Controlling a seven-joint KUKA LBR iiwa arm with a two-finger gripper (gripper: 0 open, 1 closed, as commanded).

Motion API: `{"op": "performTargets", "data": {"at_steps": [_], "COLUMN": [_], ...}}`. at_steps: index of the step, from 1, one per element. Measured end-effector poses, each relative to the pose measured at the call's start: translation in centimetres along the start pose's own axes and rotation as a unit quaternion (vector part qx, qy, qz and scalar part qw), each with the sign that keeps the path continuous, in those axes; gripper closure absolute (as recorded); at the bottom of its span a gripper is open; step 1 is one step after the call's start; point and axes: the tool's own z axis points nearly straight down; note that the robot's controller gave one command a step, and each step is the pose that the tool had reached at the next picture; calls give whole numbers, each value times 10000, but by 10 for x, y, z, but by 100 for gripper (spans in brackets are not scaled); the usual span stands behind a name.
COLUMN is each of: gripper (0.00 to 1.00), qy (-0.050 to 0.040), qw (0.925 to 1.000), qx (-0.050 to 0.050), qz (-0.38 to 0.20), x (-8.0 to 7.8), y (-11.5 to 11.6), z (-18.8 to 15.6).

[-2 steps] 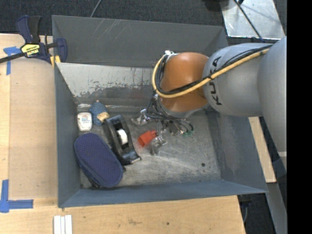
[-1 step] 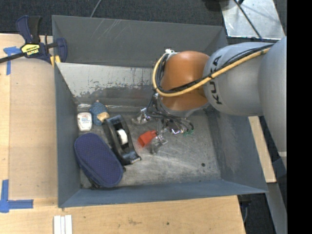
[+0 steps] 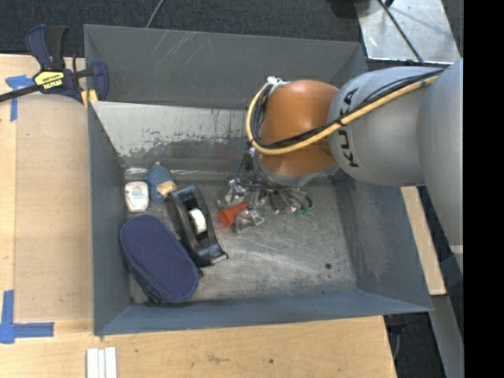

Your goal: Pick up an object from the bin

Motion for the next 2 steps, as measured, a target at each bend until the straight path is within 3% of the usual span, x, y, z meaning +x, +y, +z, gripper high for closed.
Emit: {"op": "performTargets", "data": {"at_steps": [1, 2], "gripper": [100, 100], "qy": [40, 30], "qw": [10000, 10000], "qx": [0, 4], "qz": [15, 28], "x": [-2, -5], "y": [-1, -2], "z": [-29, -81]}}
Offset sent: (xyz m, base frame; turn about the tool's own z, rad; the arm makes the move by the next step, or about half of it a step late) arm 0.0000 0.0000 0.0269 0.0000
